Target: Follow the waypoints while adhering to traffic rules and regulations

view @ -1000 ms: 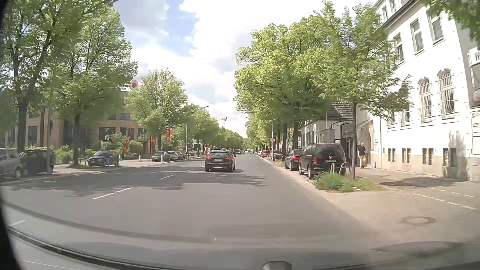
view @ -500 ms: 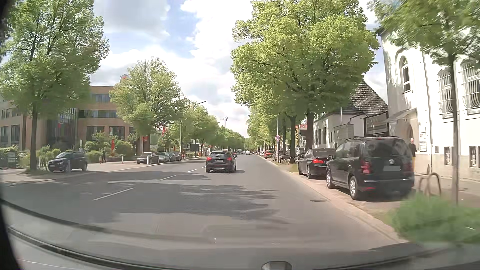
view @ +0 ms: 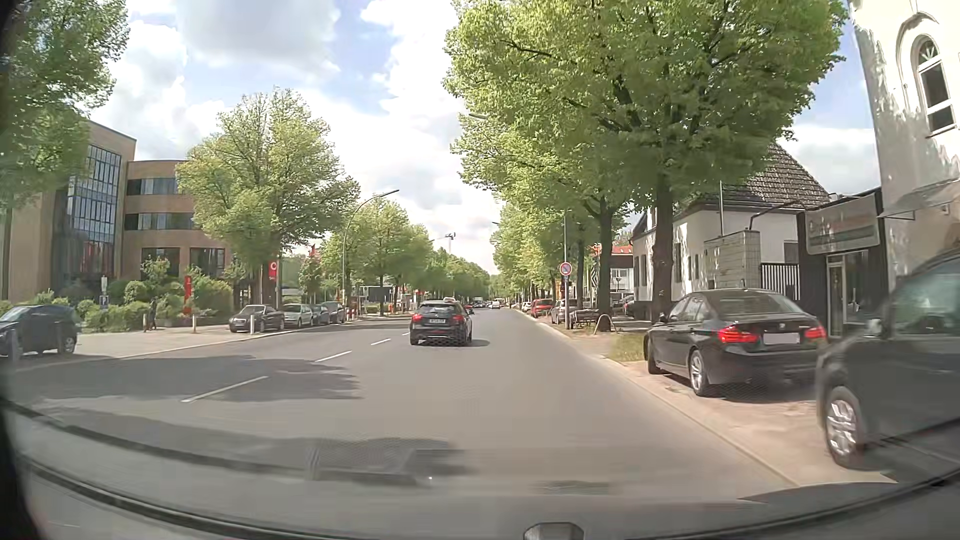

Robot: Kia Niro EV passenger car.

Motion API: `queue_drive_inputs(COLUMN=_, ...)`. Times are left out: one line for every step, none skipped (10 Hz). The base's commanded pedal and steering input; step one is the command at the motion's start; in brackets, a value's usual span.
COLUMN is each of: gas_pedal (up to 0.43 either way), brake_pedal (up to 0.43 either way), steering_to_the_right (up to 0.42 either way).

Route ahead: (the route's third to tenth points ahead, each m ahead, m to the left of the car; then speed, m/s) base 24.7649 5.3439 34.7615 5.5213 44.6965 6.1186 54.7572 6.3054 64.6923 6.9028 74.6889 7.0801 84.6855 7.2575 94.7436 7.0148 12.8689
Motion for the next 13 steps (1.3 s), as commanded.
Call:
queue_drive_inputs(gas_pedal=0.311, brake_pedal=0.018, steering_to_the_right=-0.002)
queue_drive_inputs(gas_pedal=0.311, brake_pedal=0.018, steering_to_the_right=-0.002)
queue_drive_inputs(gas_pedal=0.311, brake_pedal=0.018, steering_to_the_right=-0.002)
queue_drive_inputs(gas_pedal=0.311, brake_pedal=0.018, steering_to_the_right=-0.002)
queue_drive_inputs(gas_pedal=0.311, brake_pedal=0.018, steering_to_the_right=-0.002)
queue_drive_inputs(gas_pedal=0.311, brake_pedal=0.018, steering_to_the_right=-0.002)
queue_drive_inputs(gas_pedal=0.311, brake_pedal=0.018, steering_to_the_right=-0.002)
queue_drive_inputs(gas_pedal=0.311, brake_pedal=0.018, steering_to_the_right=-0.001)
queue_drive_inputs(gas_pedal=0.311, brake_pedal=0.018, steering_to_the_right=-0.001)
queue_drive_inputs(gas_pedal=0.311, brake_pedal=0.018, steering_to_the_right=-0.001)
queue_drive_inputs(gas_pedal=0.311, brake_pedal=0.024, steering_to_the_right=-0.001)
queue_drive_inputs(gas_pedal=0.311, brake_pedal=0.018, steering_to_the_right=-0.001)
queue_drive_inputs(gas_pedal=0.311, brake_pedal=0.018, steering_to_the_right=-0.001)
